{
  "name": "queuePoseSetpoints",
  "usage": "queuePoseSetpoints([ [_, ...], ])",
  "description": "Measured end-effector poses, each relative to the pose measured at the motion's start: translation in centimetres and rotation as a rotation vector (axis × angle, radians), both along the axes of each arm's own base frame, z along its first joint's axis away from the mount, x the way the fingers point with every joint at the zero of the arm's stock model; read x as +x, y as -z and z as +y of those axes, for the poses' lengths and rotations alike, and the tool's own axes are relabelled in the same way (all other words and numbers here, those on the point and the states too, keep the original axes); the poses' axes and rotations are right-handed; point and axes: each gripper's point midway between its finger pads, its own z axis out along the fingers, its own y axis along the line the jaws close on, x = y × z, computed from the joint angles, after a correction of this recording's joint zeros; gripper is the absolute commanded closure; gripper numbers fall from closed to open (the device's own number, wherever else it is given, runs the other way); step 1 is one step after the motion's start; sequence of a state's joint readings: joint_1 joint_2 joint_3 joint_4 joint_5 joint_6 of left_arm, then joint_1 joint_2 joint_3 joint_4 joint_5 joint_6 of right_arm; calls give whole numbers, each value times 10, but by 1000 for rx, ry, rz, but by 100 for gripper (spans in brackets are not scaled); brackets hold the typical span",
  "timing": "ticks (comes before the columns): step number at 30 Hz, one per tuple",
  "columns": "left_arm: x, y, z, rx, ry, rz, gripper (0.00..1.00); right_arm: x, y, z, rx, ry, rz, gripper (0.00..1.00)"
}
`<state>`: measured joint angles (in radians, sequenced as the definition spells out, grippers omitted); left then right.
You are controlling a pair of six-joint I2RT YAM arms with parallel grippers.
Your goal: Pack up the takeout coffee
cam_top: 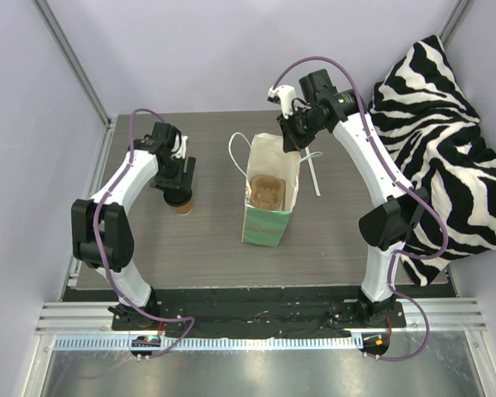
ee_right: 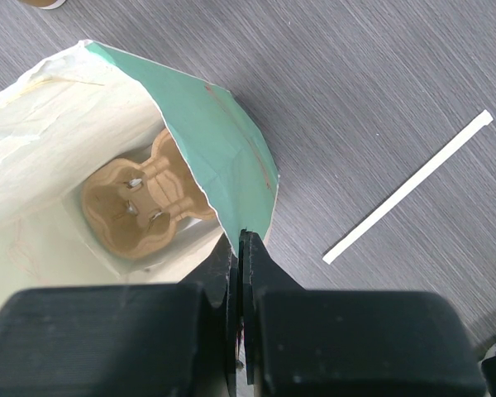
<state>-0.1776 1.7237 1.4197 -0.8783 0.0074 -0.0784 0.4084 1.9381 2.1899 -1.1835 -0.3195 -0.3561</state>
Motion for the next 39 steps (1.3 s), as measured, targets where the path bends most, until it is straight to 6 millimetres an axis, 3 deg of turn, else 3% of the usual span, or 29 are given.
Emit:
queuePoseSetpoints([
  [4, -1, 1, 0, 16, 3, -12, 21, 0, 0, 0, 0, 0, -1, 99],
  [8, -2, 2, -1, 31, 7, -23, 24, 1, -2, 0, 2, 0, -7, 99],
  [9, -2, 2, -1, 31, 7, -27, 26, 1, -3, 0, 3, 0, -8, 99],
  [13, -2, 2, -1, 31, 9, -41, 57, 1, -4, 0, 4, 0, -10, 99],
  [17, -2, -2, -2, 31, 30, -39, 69, 1, -4, 0, 4, 1, -11, 99],
  [20, -6, -16, -5, 21, 77, -23, 75, 1, -4, 0, 3, 2, -12, 99],
  [23, 11, -75, -12, -5, 132, -114, 77, 3, -5, 1, 7, 3, -22, 99],
  [27, 47, -216, -32, -61, 213, -455, 77, 2, -6, 1, 16, 9, -32, 99],
  [29, 45, -278, -44, -86, 258, -610, 76, 0, -8, 0, 25, 15, -40, 99],
  [31, 30, -329, -65, -114, 329, -744, 74, -2, -11, 0, 32, 20, -48, 99],
  [34, -8, -365, -110, -164, 481, -845, 73, -4, -17, 1, 43, 32, -66, 99],
  [39, -71, -358, -179, -192, 780, -849, 73, -2, -27, 6, 64, 53, -97, 99],
])
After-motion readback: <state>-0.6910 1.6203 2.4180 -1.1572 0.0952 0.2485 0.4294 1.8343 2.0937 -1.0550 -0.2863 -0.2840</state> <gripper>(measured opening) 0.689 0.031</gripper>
